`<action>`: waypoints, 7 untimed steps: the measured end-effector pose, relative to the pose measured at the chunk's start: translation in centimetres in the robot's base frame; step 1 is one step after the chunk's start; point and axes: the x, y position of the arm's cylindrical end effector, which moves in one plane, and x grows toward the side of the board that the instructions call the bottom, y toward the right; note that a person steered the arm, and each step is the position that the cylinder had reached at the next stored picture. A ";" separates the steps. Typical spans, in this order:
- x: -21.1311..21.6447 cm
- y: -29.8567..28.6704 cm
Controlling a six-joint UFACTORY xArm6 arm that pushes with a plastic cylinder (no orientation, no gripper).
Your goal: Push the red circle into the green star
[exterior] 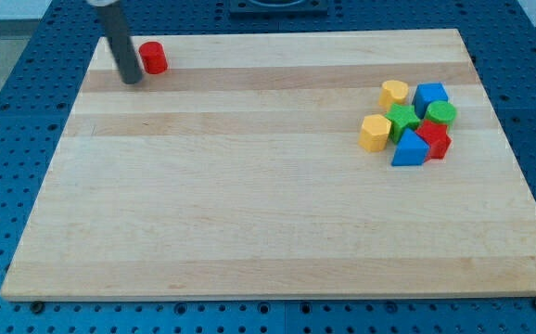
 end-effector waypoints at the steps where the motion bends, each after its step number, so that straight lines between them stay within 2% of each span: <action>1: -5.1 -1.0; 2: -6.1 4.5; 3: -2.7 14.5; 4: -1.9 18.1; 5: -5.7 16.0; 6: -8.2 10.0; 7: -7.2 3.1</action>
